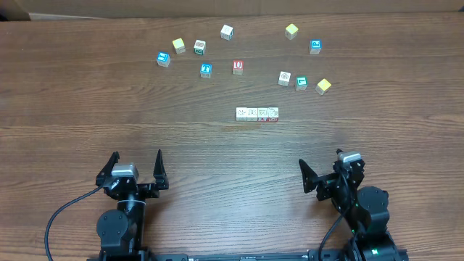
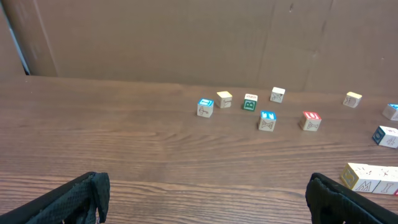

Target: Form a horizontal line

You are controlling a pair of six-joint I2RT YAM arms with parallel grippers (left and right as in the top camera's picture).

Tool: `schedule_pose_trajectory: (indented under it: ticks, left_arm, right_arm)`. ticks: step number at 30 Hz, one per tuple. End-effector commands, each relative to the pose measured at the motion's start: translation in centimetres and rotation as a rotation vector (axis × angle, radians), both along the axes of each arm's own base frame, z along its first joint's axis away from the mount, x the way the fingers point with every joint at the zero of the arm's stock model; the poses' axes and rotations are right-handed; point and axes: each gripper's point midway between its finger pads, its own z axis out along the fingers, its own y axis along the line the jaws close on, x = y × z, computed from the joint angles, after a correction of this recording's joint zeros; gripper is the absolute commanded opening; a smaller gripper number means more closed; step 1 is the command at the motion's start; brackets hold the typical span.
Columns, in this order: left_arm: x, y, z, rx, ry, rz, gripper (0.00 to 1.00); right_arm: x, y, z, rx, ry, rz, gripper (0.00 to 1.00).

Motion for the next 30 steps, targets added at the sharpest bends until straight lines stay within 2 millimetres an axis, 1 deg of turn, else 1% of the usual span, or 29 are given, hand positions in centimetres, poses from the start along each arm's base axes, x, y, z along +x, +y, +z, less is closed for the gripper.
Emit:
schedule_pose_trajectory:
  ticks: [1, 4, 12, 25, 27, 30]
  left_arm:
    - [0.0, -0.3, 0.1, 0.022, -0.009, -0.015, 1.00]
    - [0.0, -0.3, 0.1, 0.022, -0.009, -0.015, 1.00]
    - [0.0, -0.3, 0.1, 0.022, -0.009, -0.015, 1.00]
    - [0.0, -0.3, 0.1, 0.022, -0.009, -0.015, 1.00]
    - [0.0, -0.3, 0.1, 0.022, -0.009, -0.015, 1.00]
    - [0.0, -0.3, 0.1, 0.022, -0.009, -0.015, 1.00]
  right_arm:
    - [0.0, -0.1, 0.5, 0.002, -0.031, -0.001, 1.00]
    - [0.0, -0.1, 1.0, 0.006, -0.055, 0.000, 1.00]
    - [-0.2, -0.1, 3.5, 0.041, -0.157, -0.004, 1.00]
    - [-0.2, -0.1, 3.8, 0.043, -0.170, -0.005, 1.00]
    - [-0.3, -0.1, 4.3, 0.046, -0.190, -0.005, 1.00]
    - [-0.6, -0.2, 5.7, 0.056, -0.250, -0.005, 1.00]
